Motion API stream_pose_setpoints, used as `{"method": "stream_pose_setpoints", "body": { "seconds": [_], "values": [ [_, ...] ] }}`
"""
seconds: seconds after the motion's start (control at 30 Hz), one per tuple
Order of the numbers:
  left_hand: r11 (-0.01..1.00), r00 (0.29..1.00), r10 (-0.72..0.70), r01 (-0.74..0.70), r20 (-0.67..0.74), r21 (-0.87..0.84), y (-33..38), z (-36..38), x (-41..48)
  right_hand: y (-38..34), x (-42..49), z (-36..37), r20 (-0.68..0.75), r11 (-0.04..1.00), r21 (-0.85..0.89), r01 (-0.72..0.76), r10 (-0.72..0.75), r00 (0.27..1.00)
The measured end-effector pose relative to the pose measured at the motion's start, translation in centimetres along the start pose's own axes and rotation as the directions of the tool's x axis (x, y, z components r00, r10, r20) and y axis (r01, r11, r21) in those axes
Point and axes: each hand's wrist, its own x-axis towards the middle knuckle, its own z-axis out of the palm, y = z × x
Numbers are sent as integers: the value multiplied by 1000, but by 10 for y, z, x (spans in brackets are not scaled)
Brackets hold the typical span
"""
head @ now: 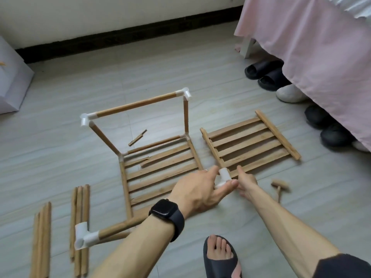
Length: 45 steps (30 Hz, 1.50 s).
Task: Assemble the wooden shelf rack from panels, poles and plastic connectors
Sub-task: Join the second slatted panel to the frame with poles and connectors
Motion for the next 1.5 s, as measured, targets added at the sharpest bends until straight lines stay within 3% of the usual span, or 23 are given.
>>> {"method": "stream_pose_setpoints", "body": {
  "seconds": [0.23,0.43,0.67,0.8,0.9,1.0,1.07,1.17,1.27,1.4,1.47,1.5],
  "values": [
    [994,987,67,-52,-149,98,5,5,-6,0,16,8,150,997,-56,50,-41,988],
    [991,991,-18,35,-132,130,4,3,-6,-15,-2,-5,181,995,94,29,-46,982],
    [992,991,-129,130,-19,7,21,10,-37,-43,-52,-52,55,947,155,280,-291,955],
    [991,991,-132,132,13,-25,29,11,-54,-59,-99,-72,29,855,96,509,-514,857],
    [991,992,-126,126,13,-34,28,-6,-57,-77,-146,-81,48,788,127,602,-611,790],
    [931,981,-190,194,42,-308,29,-41,-59,-89,-197,-78,82,731,154,665,-680,729],
    [791,964,-262,182,-54,-584,33,-80,-61,-93,-232,-67,80,692,187,697,-718,691],
    [628,904,-374,83,-207,-774,33,-138,-67,-93,-283,-39,90,647,232,726,-757,647],
    [633,838,-420,-4,-348,-774,26,-172,-80,-86,-329,-4,194,602,267,753,-799,570],
    [566,626,-626,-45,-465,-823,12,-195,-113,-81,-368,25,449,508,264,820,-817,361],
    [589,483,-698,-34,-529,-807,0,-198,-135,-81,-374,26,568,393,184,901,-790,229],
    [622,414,-710,-11,-570,-783,-6,-197,-145,-80,-372,21,562,315,156,936,-807,178]
  ]
}}
